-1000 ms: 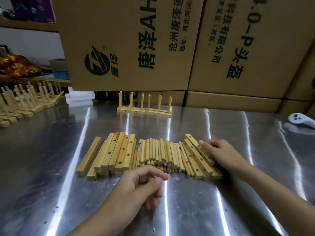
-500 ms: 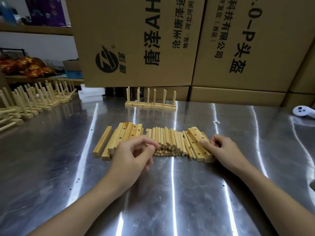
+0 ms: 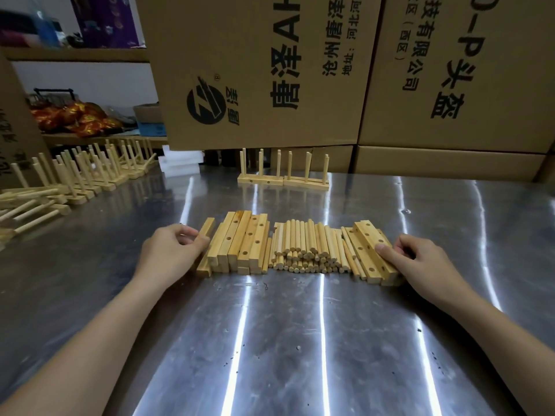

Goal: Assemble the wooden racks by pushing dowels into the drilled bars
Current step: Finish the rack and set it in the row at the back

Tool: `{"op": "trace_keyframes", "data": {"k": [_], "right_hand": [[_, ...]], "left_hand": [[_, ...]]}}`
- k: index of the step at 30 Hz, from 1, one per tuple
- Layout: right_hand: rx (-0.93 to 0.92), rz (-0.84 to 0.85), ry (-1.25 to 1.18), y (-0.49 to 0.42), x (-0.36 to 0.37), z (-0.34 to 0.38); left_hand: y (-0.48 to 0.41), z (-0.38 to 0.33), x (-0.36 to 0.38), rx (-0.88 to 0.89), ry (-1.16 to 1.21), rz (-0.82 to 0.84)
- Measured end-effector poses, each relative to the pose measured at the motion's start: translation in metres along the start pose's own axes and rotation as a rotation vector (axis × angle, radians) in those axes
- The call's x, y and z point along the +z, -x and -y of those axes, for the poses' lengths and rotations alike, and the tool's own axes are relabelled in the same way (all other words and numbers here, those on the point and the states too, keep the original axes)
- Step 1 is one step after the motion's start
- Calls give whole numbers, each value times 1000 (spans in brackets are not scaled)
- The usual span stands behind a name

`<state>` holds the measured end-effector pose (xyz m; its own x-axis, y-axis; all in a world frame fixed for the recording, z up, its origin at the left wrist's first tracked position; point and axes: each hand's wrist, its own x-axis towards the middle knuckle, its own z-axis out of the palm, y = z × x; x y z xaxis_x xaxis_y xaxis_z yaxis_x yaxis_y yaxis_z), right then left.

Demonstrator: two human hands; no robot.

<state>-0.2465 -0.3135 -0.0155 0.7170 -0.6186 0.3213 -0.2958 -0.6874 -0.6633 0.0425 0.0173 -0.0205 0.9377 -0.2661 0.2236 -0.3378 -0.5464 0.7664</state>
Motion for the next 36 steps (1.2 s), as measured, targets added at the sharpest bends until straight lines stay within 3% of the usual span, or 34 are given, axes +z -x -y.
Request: {"op": "trace_keyframes", "data": {"k": [9, 15, 18, 21, 23, 28, 36], "right_hand": [[0, 8, 13, 0, 1, 1], [-5, 8, 16, 0, 2, -2], [-8, 10, 15, -2, 3, -3], [-9, 5, 12, -3, 3, -3], [-9, 5, 14, -4, 3, -3], [-16, 1, 14, -3, 3, -4], [-13, 6, 4, -2, 3, -5]], "left_hand": [[-1, 1, -2, -1, -1, -117], [12, -23, -7, 159, 273, -211], [37, -49, -7, 389, 363, -106], [68, -69, 6, 662, 277, 58], [84, -76, 15, 749, 198, 192], [94, -69, 29, 792, 68, 396], [94, -66, 31, 829, -66, 473]]}}
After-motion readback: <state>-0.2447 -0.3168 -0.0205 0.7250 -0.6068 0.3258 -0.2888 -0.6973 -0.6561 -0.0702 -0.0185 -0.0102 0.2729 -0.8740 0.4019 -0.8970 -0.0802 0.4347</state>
